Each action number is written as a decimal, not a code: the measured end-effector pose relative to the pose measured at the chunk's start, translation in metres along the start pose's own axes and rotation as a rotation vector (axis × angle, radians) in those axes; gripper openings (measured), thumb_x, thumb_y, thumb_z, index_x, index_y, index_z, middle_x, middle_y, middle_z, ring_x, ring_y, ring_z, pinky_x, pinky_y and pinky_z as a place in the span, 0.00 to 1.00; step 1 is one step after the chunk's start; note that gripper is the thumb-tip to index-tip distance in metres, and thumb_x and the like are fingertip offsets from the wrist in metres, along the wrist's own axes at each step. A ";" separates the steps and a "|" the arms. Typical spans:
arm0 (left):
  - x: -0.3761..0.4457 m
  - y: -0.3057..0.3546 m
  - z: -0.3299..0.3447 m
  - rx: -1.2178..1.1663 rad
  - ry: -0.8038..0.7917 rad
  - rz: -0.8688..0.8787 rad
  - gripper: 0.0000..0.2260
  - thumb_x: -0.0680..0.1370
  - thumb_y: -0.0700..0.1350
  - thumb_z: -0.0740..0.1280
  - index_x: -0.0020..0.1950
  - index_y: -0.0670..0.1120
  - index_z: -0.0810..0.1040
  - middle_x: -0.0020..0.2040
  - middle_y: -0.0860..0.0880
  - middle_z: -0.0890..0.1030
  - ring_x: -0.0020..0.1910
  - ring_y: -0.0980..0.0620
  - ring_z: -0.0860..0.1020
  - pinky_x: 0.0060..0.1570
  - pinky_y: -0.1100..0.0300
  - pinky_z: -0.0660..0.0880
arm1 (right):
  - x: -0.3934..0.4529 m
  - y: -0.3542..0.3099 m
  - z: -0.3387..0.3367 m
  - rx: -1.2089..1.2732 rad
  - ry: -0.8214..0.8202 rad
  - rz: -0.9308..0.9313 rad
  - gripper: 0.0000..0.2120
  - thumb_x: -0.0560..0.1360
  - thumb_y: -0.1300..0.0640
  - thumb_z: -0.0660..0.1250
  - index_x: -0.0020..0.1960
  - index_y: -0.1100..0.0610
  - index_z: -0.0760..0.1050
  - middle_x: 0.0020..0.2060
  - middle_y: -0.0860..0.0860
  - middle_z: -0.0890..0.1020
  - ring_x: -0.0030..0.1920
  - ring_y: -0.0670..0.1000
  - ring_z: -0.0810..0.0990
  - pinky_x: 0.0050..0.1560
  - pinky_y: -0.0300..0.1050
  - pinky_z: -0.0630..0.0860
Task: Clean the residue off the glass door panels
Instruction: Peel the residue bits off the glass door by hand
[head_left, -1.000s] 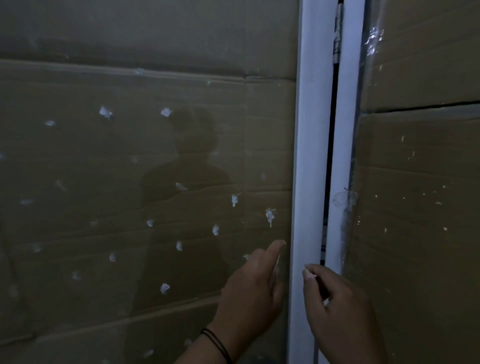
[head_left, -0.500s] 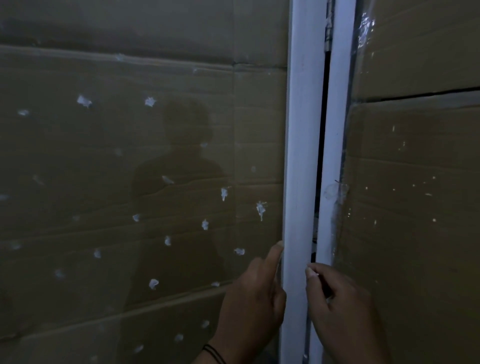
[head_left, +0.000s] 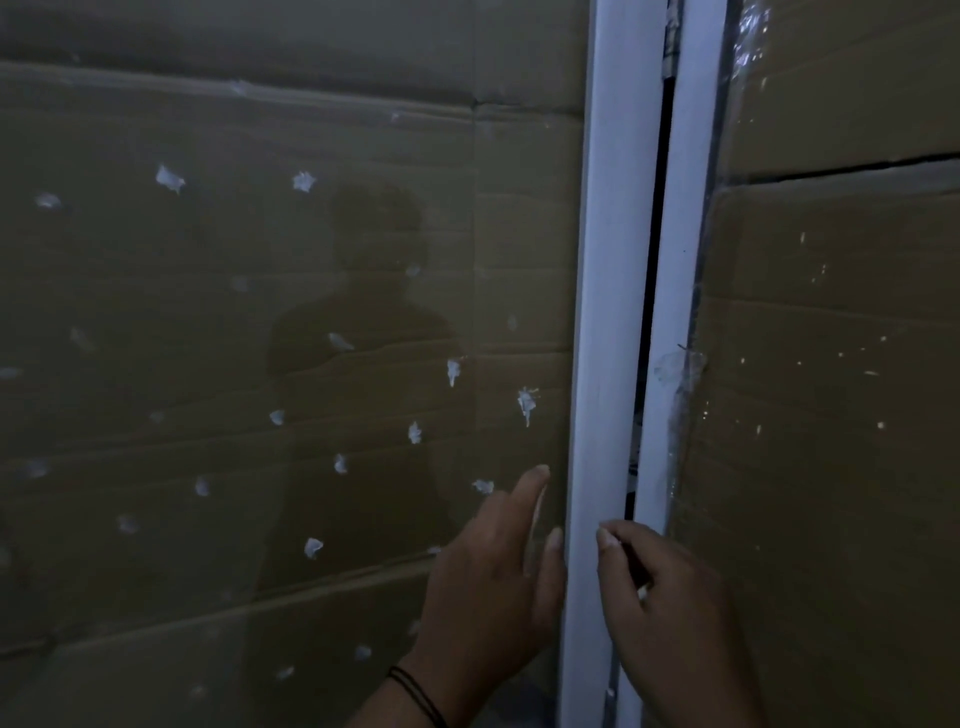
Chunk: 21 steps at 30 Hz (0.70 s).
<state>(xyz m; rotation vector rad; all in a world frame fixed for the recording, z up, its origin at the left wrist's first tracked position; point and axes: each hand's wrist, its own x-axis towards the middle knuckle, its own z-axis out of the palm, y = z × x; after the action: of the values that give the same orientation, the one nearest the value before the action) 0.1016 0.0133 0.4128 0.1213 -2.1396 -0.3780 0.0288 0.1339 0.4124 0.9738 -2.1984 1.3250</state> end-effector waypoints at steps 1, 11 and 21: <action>-0.005 0.000 0.000 -0.031 0.015 -0.028 0.22 0.78 0.51 0.61 0.72 0.56 0.63 0.55 0.60 0.77 0.49 0.69 0.75 0.46 0.76 0.71 | -0.001 0.000 0.002 0.007 -0.015 0.000 0.08 0.76 0.56 0.65 0.51 0.51 0.81 0.36 0.42 0.78 0.37 0.39 0.75 0.36 0.27 0.66; -0.053 -0.031 -0.011 0.006 -0.049 -0.121 0.18 0.75 0.49 0.61 0.66 0.53 0.71 0.53 0.49 0.82 0.49 0.51 0.81 0.41 0.59 0.78 | -0.008 -0.005 0.030 -0.022 -0.113 0.022 0.09 0.77 0.53 0.61 0.51 0.50 0.81 0.39 0.44 0.79 0.38 0.41 0.75 0.37 0.33 0.69; -0.083 -0.049 -0.037 -0.211 -0.012 -0.418 0.16 0.80 0.59 0.54 0.67 0.71 0.59 0.65 0.75 0.64 0.64 0.77 0.62 0.60 0.81 0.57 | -0.040 -0.032 0.065 -0.027 -0.245 0.069 0.13 0.76 0.54 0.63 0.59 0.47 0.77 0.47 0.43 0.82 0.40 0.40 0.74 0.41 0.27 0.66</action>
<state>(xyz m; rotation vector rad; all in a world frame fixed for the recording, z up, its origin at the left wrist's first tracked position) 0.1759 -0.0220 0.3505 0.4482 -2.0646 -0.8447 0.0805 0.0813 0.3757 1.1107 -2.4442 1.2599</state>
